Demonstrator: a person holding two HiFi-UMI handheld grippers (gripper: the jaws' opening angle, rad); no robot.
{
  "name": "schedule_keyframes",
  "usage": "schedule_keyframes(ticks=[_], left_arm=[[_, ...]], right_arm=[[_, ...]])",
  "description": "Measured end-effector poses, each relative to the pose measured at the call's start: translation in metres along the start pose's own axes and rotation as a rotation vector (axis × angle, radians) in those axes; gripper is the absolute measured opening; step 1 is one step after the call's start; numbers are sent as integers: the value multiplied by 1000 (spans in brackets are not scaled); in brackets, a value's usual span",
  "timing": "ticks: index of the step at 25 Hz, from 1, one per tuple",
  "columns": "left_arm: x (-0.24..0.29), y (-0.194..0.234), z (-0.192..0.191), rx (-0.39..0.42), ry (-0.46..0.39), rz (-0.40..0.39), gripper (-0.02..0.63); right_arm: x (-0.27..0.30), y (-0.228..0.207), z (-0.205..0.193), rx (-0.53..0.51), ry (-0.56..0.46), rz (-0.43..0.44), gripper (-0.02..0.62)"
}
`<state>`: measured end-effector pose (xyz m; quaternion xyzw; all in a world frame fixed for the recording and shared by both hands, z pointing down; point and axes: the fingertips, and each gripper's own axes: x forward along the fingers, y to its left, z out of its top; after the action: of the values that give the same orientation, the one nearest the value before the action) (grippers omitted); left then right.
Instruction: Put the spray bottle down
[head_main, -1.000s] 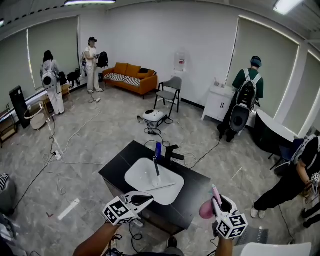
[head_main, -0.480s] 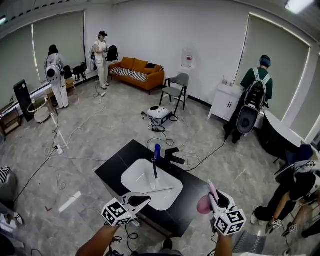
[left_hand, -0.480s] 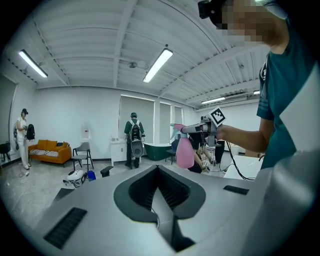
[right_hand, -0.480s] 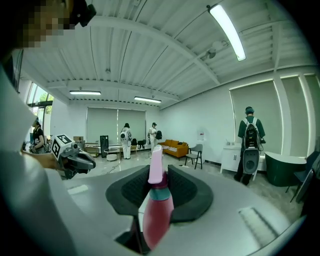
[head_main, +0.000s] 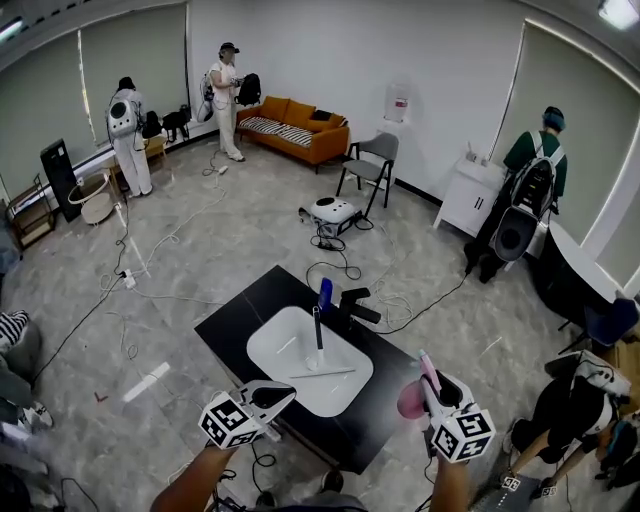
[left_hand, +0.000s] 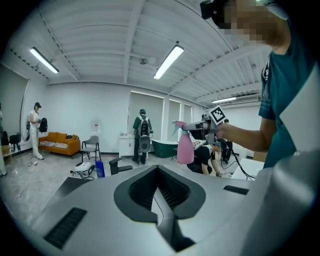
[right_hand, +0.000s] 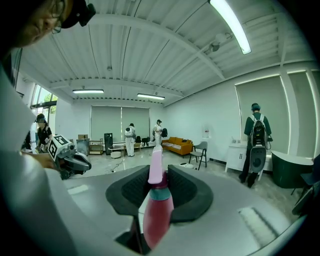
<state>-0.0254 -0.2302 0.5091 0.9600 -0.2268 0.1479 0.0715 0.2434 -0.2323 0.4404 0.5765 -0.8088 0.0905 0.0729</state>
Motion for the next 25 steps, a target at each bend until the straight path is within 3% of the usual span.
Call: schedule_keyframes(ticks=[25], left_arm=[[16, 28, -73, -144, 73, 76, 5]], right_arm=[[86, -16, -49, 40, 76, 84, 110]])
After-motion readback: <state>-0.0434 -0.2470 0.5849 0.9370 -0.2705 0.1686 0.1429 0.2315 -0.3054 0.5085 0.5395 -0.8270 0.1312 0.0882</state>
